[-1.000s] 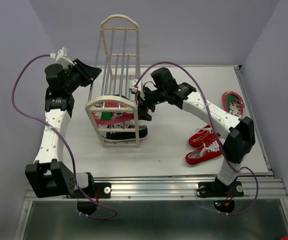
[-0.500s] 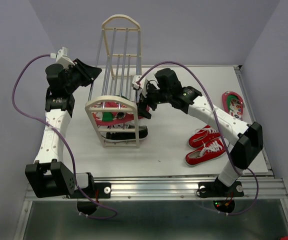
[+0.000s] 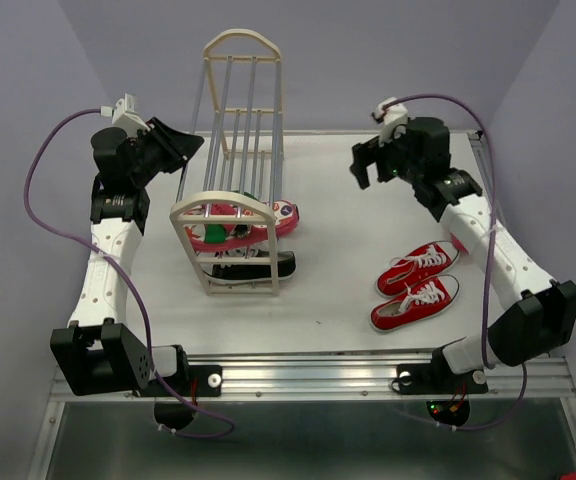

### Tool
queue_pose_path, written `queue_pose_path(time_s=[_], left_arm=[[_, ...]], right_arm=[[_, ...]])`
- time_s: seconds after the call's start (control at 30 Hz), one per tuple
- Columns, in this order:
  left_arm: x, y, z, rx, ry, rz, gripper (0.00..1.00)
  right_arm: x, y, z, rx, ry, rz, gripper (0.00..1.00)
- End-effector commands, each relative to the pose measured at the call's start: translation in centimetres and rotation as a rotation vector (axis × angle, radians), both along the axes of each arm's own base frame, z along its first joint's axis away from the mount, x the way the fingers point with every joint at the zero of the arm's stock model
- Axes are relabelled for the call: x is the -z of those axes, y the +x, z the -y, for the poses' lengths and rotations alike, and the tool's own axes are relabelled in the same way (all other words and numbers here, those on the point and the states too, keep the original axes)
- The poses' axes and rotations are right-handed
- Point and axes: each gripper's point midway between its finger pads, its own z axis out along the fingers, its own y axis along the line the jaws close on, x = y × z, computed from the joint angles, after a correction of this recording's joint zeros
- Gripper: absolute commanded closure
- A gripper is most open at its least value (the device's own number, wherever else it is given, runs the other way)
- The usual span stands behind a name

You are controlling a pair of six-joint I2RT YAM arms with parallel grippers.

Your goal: Place and organize the shoes onto the shoe shelf

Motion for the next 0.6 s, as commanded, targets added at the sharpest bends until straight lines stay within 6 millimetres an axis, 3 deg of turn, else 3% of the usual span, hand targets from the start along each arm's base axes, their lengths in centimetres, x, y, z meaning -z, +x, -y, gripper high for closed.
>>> queue_pose_path(time_s=[0.0,0.03,0.1,0.13,0.2,0.23,0.33,0.37,0.57], left_arm=[[1.1,-0.2,0.5,0.041,0.089,0.032,0.78],[1.1,-0.2,0.5,0.043,0.087,0.030,0.77],[1.4,-0.2,0.5,0.049,0.089,0.026,0.78],[1.3,-0.1,0.6,0.052,0.089,0.027,0.78],[1.5,-0.1,0.6,0.051,0.085,0.020,0.78],[1.5,-0.1,0.6,0.052,0.087,0.021,0.77],[1.5,0.0,0.6,0.050,0.094,0.021,0.78],[1.5,0.0,0.5,0.048,0.096,0.020,0.78],[1.8,-0.1,0.6,0.050,0.095,0.015,0.78]], right_arm=[[1.5,4.8,10.9,0.421,0.120,-0.072,0.00],[2.9,5.8,14.9,0.517,0.132,-0.106,0.00],[4.4,6.2,18.8,0.603,0.182,-0.161,0.00],[5.9,6.3,22.6,0.664,0.218,-0.203,0.00],[7.6,6.0,26.5,0.730,0.254,-0.250,0.00],[8.7,5.6,29.5,0.773,0.287,-0.281,0.00],[10.4,4.3,32.0,0.754,0.339,-0.337,0.00],[11.1,3.5,34.1,0.797,0.347,-0.349,0.00],[14.1,0.6,37.9,0.860,0.250,-0.431,0.00]])
